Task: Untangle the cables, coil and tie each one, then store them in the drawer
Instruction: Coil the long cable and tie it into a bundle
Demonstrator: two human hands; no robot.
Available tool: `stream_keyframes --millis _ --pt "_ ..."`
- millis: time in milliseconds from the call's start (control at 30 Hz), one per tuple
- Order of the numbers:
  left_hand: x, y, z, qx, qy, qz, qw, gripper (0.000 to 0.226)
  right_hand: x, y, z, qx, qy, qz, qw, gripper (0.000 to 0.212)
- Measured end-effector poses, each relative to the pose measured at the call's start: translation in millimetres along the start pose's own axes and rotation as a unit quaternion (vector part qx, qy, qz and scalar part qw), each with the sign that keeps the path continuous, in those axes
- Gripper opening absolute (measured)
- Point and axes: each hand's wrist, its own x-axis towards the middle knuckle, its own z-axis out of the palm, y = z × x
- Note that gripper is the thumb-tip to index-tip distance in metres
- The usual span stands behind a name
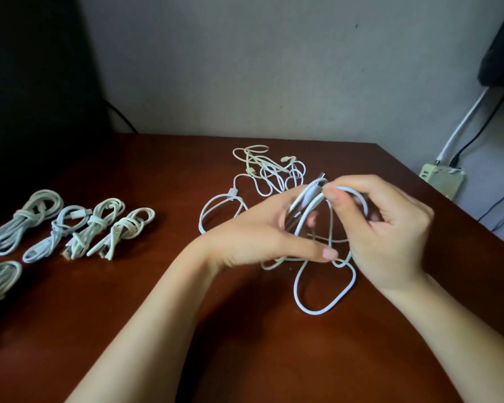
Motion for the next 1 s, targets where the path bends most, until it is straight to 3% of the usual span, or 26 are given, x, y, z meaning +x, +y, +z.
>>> stream_keyframes --millis 167,400,533,600,733,900,1000 --pt "1 -3 -1 -0.019 0.006 -0.055 0.998 0.024 1 2 2 -0.003 0.014 0.041 0.999 0.017" --pt "7 -9 0 -0.105 0.058 -0.062 0.991 0.047 1 9 2 0.019 -0.021 0.088 0.996 0.013" --pt "7 -8 0 -0.109 0.095 -0.047 0.988 0.016 0 9 3 0.041 -0.036 0.105 0.993 0.008" --pt "7 -7 1 -0.108 0.099 -0.038 0.988 0.024 1 8 3 0.06 -0.035 0.125 0.99 0.005" --pt "7 -4 3 -0.123 0.107 -0.029 0.986 0.03 3 9 1 0.058 -0.043 0.147 0.987 0.023" --pt "6 -2 4 -0.061 0.105 -0.06 0.991 0.04 2 10 -1 0.041 -0.054 0.128 0.989 0.034" --pt "4 -1 6 -0.036 0.089 -0.071 0.993 0.028 2 11 -1 0.004 -0.048 0.103 0.994 0.04"
